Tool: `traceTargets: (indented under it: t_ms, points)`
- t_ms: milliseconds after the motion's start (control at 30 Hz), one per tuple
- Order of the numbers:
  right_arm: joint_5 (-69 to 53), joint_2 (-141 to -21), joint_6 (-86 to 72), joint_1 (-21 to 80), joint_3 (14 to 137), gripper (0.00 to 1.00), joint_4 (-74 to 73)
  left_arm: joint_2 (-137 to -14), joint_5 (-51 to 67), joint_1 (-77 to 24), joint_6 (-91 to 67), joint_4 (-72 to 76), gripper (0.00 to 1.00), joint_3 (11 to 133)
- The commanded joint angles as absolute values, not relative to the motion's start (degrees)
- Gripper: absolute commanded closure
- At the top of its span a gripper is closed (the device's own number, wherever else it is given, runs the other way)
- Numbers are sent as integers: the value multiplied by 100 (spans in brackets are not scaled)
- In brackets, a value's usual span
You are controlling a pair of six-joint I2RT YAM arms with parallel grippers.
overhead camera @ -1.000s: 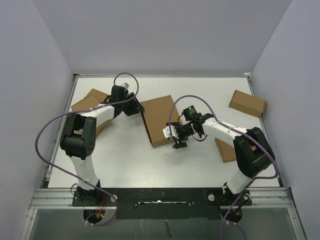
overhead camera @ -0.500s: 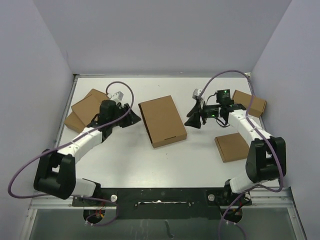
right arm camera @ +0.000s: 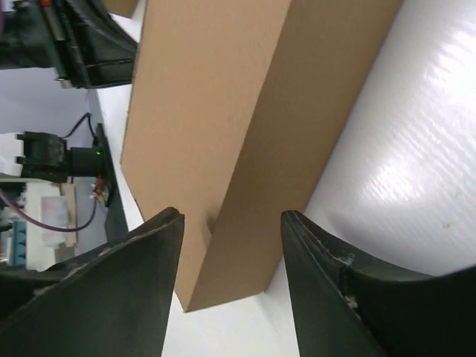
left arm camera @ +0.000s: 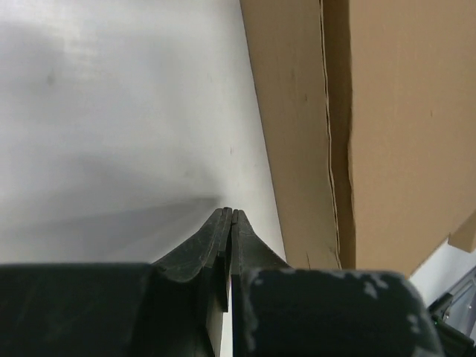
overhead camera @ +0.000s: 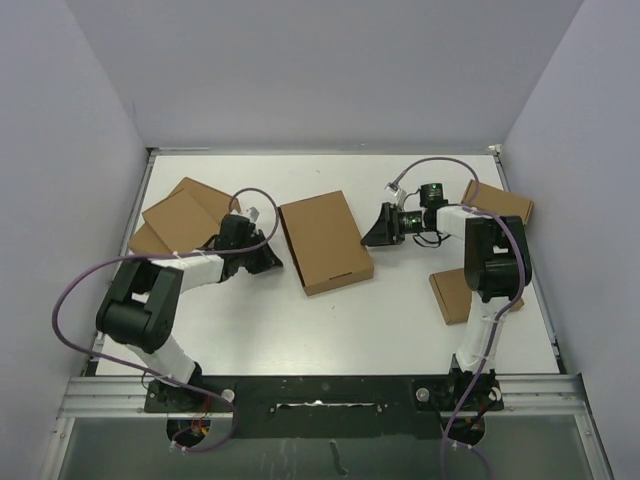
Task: Fold the paper box
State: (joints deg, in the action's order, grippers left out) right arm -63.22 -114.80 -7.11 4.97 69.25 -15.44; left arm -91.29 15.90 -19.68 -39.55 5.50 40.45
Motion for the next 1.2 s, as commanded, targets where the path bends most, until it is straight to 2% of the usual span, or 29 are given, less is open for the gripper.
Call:
traceTargets:
  t_ms: [0,167,333,433,567,633,733,833,1000,1067,1100,1167]
  points:
    - [-6931,-11654,-1249,600,7382,44,-1158,-9861,1745,-2031,-3728,965,100,4942]
    - [-6434,-11816,-546,862,7692,49,-1997,-10353,1777,-2527,-3555,645,100,5882]
    - [-5972,-11780,-60,1002,7785,59,-2508,-10467,1254,-3000,-3181,-290,100,6517]
    - [-5778,-11691,46,1007,7764,58,-2592,-10492,825,-3196,-2822,-1054,100,6899]
    - [-5848,-11648,-109,924,7760,48,-2456,-10362,579,-3203,-2726,-1339,96,6925]
    - [-6022,-11636,-374,802,7704,41,-2223,-10141,573,-3055,-2827,-1256,91,6670]
    - [-6130,-11694,-465,731,7814,37,-2164,-9695,792,-2727,-2988,-964,80,6170]
    - [-6235,-11916,-607,757,8223,36,-2202,-9259,1097,-2371,-3121,-693,73,5686]
    - [-6249,-12615,-826,768,9076,38,-2434,-8635,1269,-2183,-3270,-239,53,5078]
    - [-6306,-12786,-916,784,9197,41,-2485,-8445,1345,-2156,-3322,6,42,4864]
    - [-6393,-12834,-1101,769,9025,49,-2325,-8197,1445,-2080,-3604,610,22,4403]
    - [-6516,-12836,-1302,690,8814,57,-2123,-8084,1468,-2051,-3835,1127,7,4048]
